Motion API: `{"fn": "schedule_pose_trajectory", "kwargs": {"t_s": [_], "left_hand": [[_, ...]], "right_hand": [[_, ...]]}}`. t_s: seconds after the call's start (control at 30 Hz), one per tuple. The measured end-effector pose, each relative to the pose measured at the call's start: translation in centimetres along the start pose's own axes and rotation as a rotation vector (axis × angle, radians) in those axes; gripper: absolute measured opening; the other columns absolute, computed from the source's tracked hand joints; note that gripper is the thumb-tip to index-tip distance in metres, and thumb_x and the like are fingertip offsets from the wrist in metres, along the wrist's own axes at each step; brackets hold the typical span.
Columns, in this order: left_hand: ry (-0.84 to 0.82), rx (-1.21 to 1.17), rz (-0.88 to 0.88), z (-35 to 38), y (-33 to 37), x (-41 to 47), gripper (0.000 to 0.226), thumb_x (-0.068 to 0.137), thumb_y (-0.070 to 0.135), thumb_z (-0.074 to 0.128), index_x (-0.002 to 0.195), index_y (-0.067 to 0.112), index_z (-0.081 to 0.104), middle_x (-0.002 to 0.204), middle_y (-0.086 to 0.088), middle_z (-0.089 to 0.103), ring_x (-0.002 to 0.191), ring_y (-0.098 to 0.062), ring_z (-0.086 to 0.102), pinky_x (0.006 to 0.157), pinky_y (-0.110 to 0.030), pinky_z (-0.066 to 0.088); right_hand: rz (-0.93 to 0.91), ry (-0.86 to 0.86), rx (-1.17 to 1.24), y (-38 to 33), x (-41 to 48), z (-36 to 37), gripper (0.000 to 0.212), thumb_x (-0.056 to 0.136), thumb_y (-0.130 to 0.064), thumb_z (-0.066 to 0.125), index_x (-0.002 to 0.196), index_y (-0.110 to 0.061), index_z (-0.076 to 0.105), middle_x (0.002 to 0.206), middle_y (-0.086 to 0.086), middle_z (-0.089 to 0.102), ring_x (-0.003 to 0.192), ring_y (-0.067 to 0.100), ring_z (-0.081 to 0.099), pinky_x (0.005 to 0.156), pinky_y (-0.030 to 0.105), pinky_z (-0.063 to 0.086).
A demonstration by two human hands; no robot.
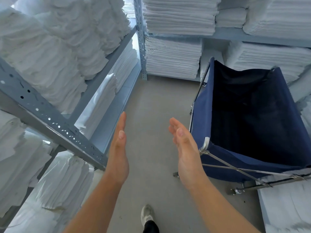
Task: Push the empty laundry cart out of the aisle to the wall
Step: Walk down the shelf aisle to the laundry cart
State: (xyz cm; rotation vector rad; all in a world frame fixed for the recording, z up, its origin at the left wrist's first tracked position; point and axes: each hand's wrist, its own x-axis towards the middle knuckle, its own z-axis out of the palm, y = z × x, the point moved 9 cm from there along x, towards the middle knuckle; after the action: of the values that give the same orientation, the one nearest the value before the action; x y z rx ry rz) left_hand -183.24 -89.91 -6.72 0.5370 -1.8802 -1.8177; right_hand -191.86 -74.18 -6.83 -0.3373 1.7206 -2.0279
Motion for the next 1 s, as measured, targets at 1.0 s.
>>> {"fn": "schedule_pose_trajectory", "kwargs": {"t_s": [1.0], "left_hand": [[-0.038,0.003,-0.050,0.4,-3.1,30.4,0.085,0.079,0.090,0.032,0.152,0.046,0.025,0.159,0.033,0.025,0.148,0.009,0.017,0.127,-0.042,0.009]], "right_hand": [[-0.011,0.105,0.030,-1.4,29.0,1.0,0.085,0.062,-0.093,0.056,0.132,-0.046,0.059,0.143,-0.026,0.055,0.134,-0.008,0.048,0.110,0.023,0.034]]}}
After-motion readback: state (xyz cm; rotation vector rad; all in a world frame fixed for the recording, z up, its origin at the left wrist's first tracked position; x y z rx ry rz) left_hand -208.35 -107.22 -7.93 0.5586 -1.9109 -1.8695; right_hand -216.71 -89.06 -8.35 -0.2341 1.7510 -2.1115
